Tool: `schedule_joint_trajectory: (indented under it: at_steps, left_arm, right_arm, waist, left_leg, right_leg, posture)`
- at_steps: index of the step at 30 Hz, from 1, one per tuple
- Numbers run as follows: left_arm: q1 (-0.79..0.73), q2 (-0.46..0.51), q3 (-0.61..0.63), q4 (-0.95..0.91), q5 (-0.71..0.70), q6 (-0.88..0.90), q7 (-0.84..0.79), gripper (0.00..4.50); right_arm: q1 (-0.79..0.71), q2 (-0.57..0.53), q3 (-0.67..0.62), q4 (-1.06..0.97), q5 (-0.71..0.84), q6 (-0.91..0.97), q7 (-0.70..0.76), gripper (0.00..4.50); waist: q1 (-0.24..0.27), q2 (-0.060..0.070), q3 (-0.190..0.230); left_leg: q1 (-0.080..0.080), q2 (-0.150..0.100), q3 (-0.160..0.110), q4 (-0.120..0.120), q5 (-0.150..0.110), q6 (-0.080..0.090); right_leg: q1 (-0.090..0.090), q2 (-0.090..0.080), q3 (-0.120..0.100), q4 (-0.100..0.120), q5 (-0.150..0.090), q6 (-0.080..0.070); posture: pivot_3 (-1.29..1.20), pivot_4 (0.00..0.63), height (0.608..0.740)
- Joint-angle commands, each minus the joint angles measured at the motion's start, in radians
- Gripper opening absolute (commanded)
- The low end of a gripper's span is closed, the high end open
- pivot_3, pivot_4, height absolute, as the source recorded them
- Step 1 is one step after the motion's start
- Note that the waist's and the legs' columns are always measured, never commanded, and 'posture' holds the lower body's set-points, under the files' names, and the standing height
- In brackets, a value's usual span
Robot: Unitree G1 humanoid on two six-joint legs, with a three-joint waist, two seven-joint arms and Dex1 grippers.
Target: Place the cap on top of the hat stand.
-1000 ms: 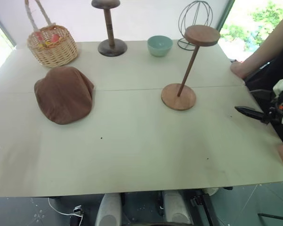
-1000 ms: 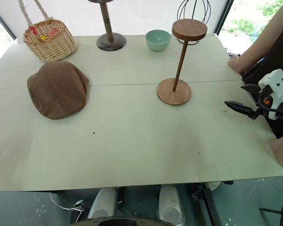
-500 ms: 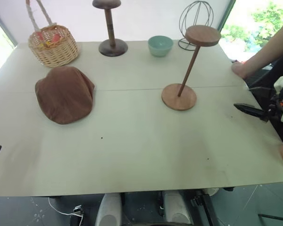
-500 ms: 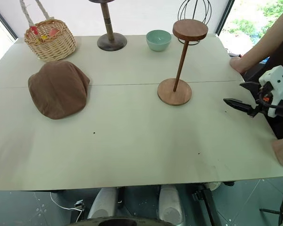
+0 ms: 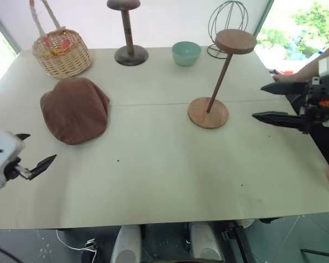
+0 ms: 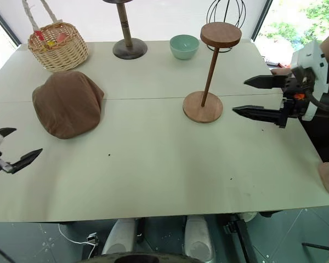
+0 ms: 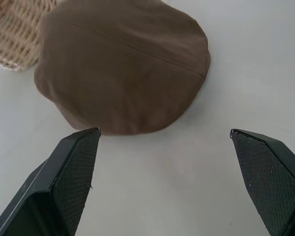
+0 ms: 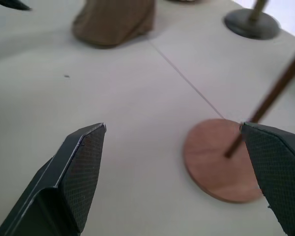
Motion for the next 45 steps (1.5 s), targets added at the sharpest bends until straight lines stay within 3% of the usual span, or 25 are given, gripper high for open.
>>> schedule_joint_trajectory:
  at_steps: [1, 6, 15, 30, 45]
  left_arm:
    - [-0.07, 0.011, -0.176, 0.025, 0.208, -0.107, 0.134, 4.44]
    - [-0.183, -0.009, -0.396, 0.114, 0.421, -0.19, 0.247, 4.44]
    - [-0.324, -0.048, -0.626, 0.241, 0.661, -0.288, 0.338, 4.44]
    - [-0.532, -0.115, -0.737, 0.527, 0.881, -0.312, 0.485, 4.44]
    - [-0.76, -0.14, -0.815, 0.816, 0.937, -0.394, 0.584, 4.44]
  right_arm:
    - [-0.079, 0.003, -0.032, -0.132, 0.159, 0.134, -0.078, 4.5]
    - [-0.121, 0.005, -0.035, -0.208, 0.266, 0.214, -0.155, 4.5]
    - [-0.147, 0.01, -0.035, -0.237, 0.348, 0.251, -0.266, 4.5]
    - [-0.146, 0.013, -0.028, -0.24, 0.408, 0.246, -0.37, 4.5]
    - [-0.127, 0.021, -0.029, -0.24, 0.392, 0.213, -0.379, 4.5]
  waist:
    - [0.001, 0.0, 0.0]
    - [0.002, -0.001, 0.0]
    - [0.004, -0.001, 0.0]
    - [0.015, -0.001, -0.001]
    - [0.026, -0.001, -0.001]
  left_leg:
    - [0.0, 0.0, 0.0, 0.0, 0.0, 0.0]
    - [0.0, 0.0, 0.0, 0.0, 0.0, 0.0]
    - [0.0, 0.0, 0.0, 0.0, 0.001, 0.001]
    - [0.001, 0.0, -0.001, 0.002, 0.001, 0.001]
    - [0.0, 0.0, -0.001, 0.003, 0.001, 0.001]
  right_leg:
    - [0.0, 0.0, 0.0, 0.0, 0.0, 0.0]
    - [0.0, 0.0, 0.0, 0.0, 0.0, 0.0]
    - [0.0, 0.0, 0.0, 0.002, 0.001, 0.0]
    - [0.001, 0.0, 0.0, 0.004, 0.001, 0.001]
    - [0.001, 0.0, 0.0, 0.005, 0.002, 0.002]
  posture:
    - [0.0, 0.15, 0.728]
    - [0.0, 0.15, 0.728]
    - [0.0, 0.15, 0.728]
    - [0.0, 0.15, 0.728]
    - [0.0, 0.15, 0.728]
